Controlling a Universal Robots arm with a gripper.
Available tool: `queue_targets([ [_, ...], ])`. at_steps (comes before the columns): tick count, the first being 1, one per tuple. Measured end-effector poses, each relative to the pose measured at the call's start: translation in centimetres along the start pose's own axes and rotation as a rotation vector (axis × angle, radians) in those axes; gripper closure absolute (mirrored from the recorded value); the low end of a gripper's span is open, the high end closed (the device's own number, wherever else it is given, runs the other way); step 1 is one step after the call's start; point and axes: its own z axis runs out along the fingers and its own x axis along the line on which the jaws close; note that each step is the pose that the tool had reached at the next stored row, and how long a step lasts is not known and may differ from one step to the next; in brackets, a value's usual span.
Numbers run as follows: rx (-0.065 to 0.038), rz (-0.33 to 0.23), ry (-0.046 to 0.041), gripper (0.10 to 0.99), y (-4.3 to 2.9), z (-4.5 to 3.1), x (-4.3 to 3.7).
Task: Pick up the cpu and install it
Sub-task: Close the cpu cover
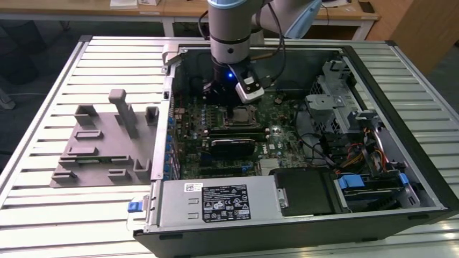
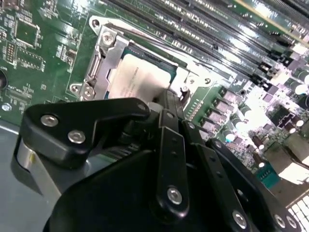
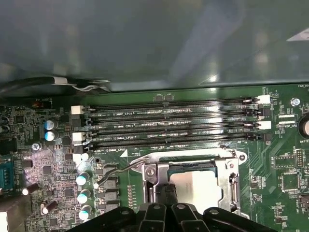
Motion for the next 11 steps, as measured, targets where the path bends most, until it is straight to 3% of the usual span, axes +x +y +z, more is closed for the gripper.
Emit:
queue_targets([
  [4, 0.0, 0.0, 0.0, 0.98, 0.0, -0.6, -0.03],
  [11, 0.0, 0.0, 0.0, 0.98, -0.01, -2.35, -0.12],
])
